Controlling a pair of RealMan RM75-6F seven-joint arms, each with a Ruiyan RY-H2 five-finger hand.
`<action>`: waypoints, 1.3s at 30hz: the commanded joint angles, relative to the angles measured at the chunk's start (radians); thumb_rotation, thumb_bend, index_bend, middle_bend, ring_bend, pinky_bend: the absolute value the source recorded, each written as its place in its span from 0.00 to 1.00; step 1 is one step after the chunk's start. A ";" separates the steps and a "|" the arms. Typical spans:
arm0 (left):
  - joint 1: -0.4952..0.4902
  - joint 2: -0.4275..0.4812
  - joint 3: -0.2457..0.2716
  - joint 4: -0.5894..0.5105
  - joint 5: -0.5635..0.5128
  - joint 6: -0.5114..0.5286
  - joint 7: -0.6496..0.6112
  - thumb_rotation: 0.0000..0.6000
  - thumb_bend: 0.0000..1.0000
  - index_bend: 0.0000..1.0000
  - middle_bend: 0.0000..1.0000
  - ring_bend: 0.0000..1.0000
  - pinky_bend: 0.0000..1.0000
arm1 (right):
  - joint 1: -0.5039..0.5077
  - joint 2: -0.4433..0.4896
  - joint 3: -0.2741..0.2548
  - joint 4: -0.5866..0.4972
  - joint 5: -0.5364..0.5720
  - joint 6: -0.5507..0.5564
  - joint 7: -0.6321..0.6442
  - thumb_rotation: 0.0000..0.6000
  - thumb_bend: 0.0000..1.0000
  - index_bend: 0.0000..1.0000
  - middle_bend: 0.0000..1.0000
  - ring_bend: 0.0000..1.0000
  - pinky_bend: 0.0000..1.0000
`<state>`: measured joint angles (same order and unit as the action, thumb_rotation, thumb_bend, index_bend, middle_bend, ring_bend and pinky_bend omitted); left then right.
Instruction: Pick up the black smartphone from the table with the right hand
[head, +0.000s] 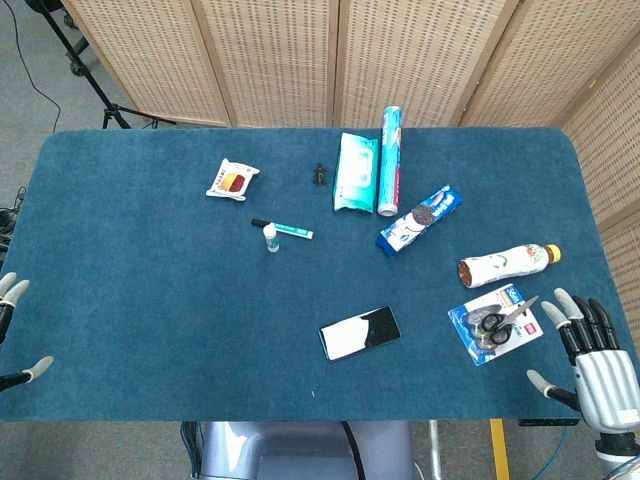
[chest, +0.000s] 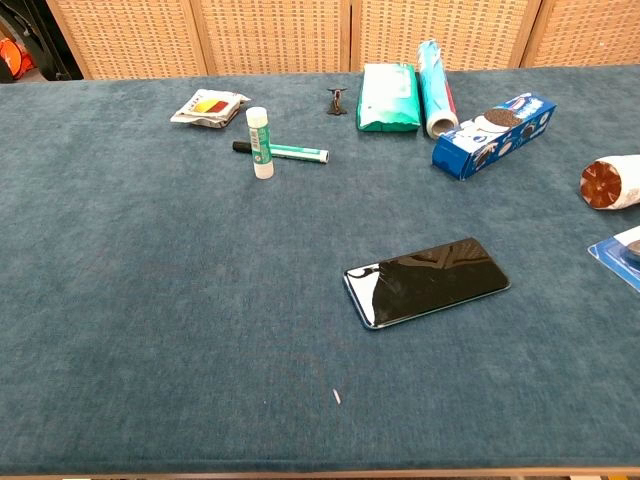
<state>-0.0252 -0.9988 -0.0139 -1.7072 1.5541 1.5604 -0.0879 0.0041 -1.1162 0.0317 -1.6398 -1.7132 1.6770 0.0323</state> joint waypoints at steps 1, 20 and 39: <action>0.000 0.000 0.001 0.000 0.000 -0.002 0.002 1.00 0.00 0.00 0.00 0.00 0.00 | 0.001 -0.001 -0.003 0.001 -0.004 -0.003 0.001 1.00 0.00 0.10 0.00 0.00 0.00; -0.013 -0.007 -0.026 -0.004 -0.040 -0.018 0.010 1.00 0.00 0.00 0.00 0.00 0.00 | 0.284 -0.163 0.009 -0.039 -0.090 -0.434 -0.232 1.00 0.00 0.15 0.06 0.00 0.04; -0.014 0.012 -0.025 0.003 -0.041 -0.027 -0.046 1.00 0.00 0.00 0.00 0.00 0.00 | 0.408 -0.427 0.053 0.029 0.103 -0.620 -0.453 1.00 0.32 0.21 0.14 0.03 0.09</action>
<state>-0.0387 -0.9869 -0.0384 -1.7042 1.5136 1.5333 -0.1336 0.4024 -1.5300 0.0791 -1.6209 -1.6203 1.0658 -0.4093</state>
